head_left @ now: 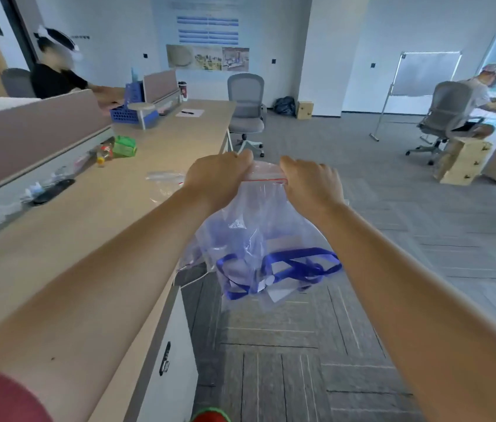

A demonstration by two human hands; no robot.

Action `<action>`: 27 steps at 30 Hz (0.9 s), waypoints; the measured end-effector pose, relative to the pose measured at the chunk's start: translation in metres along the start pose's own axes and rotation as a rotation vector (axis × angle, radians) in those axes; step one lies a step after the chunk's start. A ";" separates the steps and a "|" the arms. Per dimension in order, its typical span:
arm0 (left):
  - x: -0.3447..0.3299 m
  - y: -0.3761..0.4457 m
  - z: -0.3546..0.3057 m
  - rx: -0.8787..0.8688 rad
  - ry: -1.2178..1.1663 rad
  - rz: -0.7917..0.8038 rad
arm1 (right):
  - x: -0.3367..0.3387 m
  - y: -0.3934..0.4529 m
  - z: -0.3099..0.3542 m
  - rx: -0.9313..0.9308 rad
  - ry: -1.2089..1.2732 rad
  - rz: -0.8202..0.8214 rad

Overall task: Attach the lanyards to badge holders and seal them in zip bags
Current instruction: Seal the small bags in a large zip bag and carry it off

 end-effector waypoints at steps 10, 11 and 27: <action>-0.073 0.183 -0.034 -0.145 -0.096 -0.002 | -0.097 0.119 -0.120 -0.096 -0.069 0.012; -0.080 0.204 -0.034 -0.148 -0.100 -0.005 | -0.108 0.138 -0.132 -0.100 -0.069 0.011; -0.209 0.533 -0.004 -0.123 -0.137 -0.008 | -0.287 0.407 -0.281 -0.091 -0.037 0.032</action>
Point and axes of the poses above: each hand's wrist, its own y-axis towards the middle knuckle, its own x-axis out of the back of the hand, z = x × y, the point moved 10 cm from there along y, towards the middle knuckle, and after that the axes turned 10 degrees about -y, right-handed, at the moved point
